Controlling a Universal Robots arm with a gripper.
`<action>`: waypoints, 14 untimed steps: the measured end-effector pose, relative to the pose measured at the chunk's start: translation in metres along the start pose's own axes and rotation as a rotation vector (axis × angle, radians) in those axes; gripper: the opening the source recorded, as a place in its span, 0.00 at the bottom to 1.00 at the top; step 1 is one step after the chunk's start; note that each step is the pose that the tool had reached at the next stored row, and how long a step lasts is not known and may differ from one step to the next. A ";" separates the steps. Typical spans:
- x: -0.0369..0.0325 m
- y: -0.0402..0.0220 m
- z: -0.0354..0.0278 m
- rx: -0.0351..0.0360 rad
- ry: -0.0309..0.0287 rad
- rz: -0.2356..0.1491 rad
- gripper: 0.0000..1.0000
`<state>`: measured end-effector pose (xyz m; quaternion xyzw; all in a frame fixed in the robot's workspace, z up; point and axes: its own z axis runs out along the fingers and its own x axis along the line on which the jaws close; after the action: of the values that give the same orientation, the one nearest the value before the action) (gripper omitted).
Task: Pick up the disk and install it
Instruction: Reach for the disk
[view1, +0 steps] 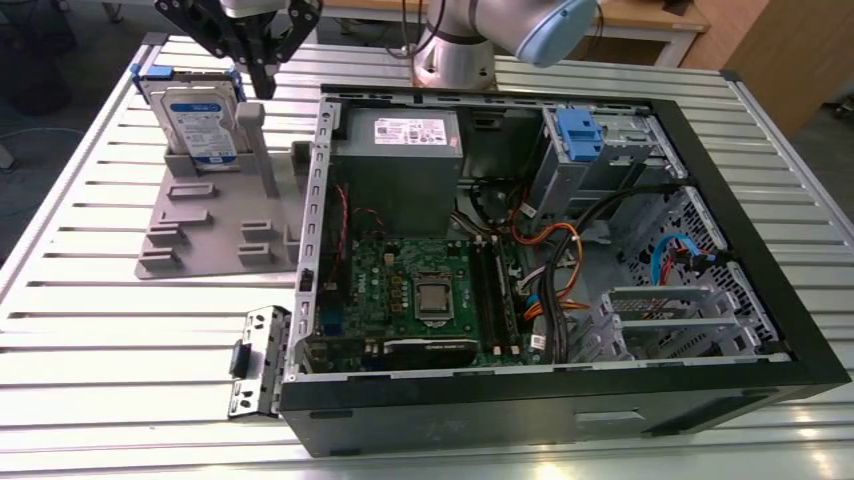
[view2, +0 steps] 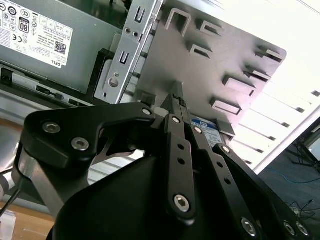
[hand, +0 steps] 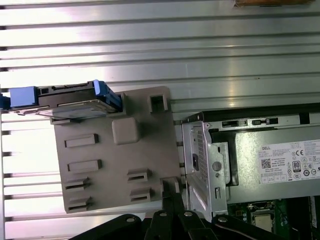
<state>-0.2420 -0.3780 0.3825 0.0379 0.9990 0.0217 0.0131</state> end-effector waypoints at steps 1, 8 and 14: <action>0.0009 0.0000 0.0001 0.0000 0.0000 0.000 0.10; 0.0062 0.0000 0.0010 0.0000 -0.0001 0.000 0.10; 0.0105 0.0001 0.0020 0.0000 -0.0001 0.000 0.10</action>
<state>-0.2524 -0.3770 0.3803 0.0379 0.9990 0.0217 0.0131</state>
